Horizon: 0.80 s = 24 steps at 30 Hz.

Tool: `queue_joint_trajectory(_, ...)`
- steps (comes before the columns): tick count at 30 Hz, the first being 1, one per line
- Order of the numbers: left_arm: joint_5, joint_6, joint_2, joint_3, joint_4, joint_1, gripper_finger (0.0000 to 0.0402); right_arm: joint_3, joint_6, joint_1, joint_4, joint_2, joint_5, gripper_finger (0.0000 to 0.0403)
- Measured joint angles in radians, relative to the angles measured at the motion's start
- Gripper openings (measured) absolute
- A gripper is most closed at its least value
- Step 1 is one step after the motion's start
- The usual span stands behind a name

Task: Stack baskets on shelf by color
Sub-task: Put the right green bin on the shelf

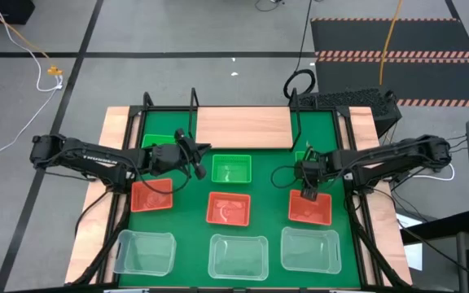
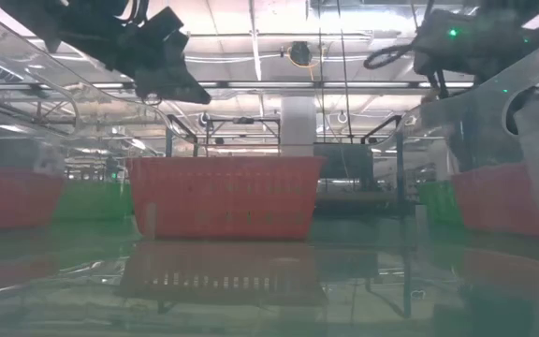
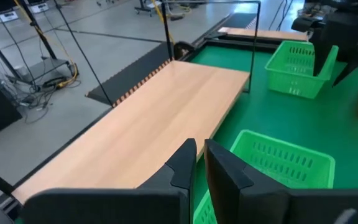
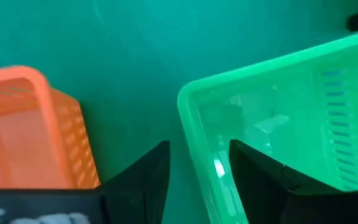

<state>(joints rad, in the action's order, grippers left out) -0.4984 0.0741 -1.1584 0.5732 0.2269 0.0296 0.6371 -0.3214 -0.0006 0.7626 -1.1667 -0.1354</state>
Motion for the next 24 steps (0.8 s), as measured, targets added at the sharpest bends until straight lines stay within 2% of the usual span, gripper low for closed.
queue_joint_trajectory(7,0.000,0.011,0.000,0.000,-0.008,0.000,0.0037,-0.023,-0.018,0.000,-0.017,0.006,-0.002,0.0117)
queue_joint_trajectory(20,0.000,0.069,0.000,0.000,-0.019,0.000,0.0037,-0.023,-0.010,0.000,-0.018,0.006,-0.026,0.0010)
queue_joint_trajectory(24,0.011,0.106,0.000,0.000,-0.060,0.000,0.0037,-0.015,-0.010,0.000,-0.007,0.029,-0.021,0.0005)
